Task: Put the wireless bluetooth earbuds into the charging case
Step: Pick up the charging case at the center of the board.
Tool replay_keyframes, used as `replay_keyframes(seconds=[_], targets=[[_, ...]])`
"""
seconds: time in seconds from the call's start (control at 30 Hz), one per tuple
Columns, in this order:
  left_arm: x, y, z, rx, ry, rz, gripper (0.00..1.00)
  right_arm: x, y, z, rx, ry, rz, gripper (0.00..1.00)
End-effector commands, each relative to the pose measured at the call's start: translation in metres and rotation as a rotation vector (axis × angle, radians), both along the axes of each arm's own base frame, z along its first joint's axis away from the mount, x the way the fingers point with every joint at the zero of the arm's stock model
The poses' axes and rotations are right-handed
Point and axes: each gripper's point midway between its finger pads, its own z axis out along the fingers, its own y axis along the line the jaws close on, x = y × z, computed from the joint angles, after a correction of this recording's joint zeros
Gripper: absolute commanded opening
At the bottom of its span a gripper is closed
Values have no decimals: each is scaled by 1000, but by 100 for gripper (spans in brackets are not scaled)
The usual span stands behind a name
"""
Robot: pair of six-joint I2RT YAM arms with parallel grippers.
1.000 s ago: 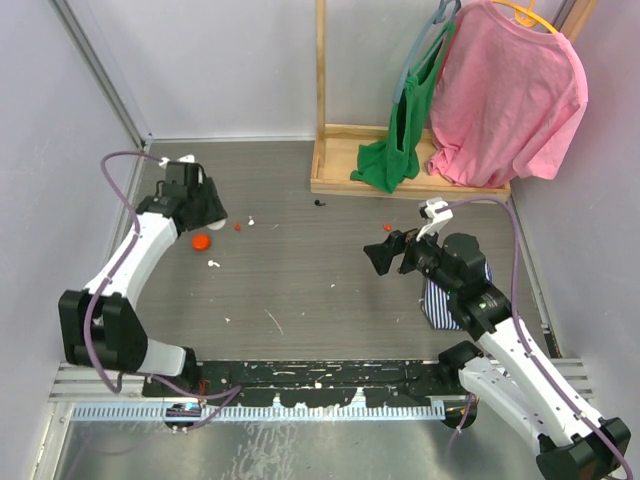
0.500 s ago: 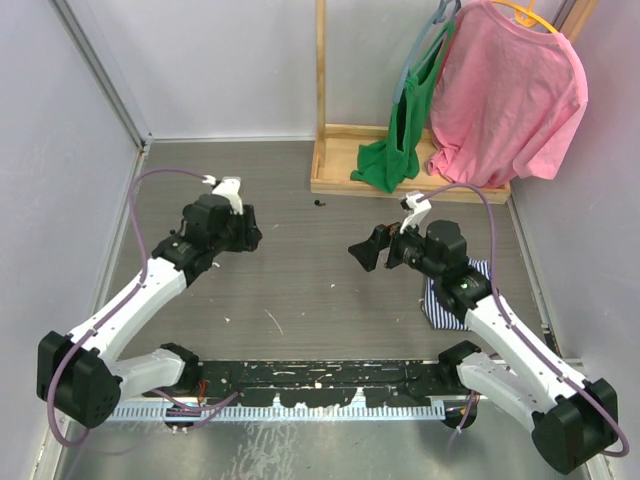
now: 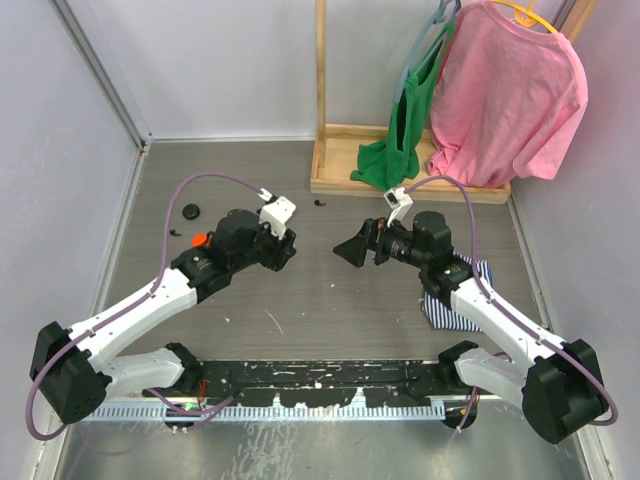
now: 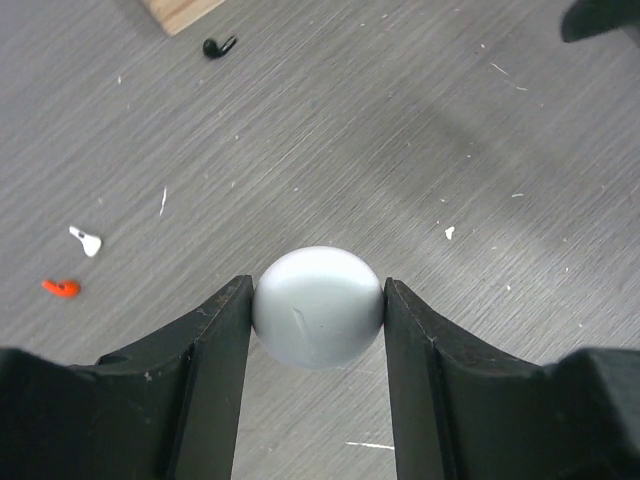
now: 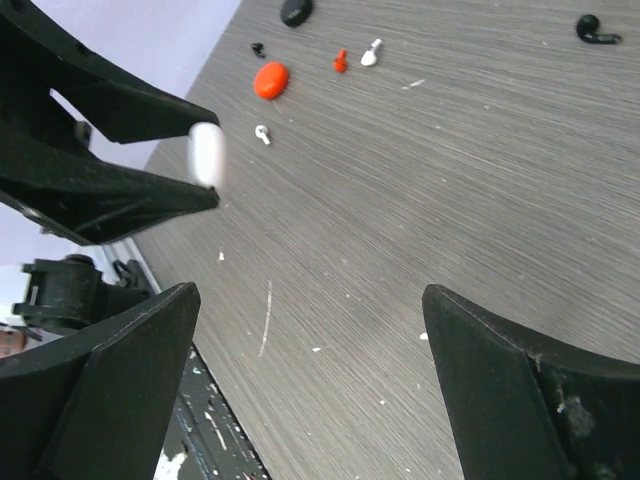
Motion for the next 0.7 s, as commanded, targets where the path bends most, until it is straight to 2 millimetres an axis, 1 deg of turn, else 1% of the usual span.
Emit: replay_keyframes(seconds=[0.0,0.2,0.33,0.43,0.53,0.67], targets=[[-5,-27,23,15,-146,-172,45,-2,17,42,141,-81,72,100],[-25,-51,22,60,-205,-350,47,-6,29,47,224,-62,127,95],[-37,-62,25,55,-227,-435,47,-10,40,46,239,-42,166,87],[-40,-68,27,48,-249,-474,47,-13,48,45,245,-30,187,81],[-41,-70,28,58,-266,-493,47,-16,54,44,247,-26,199,76],[-43,-73,29,59,-271,-506,47,-19,60,37,232,-11,209,70]])
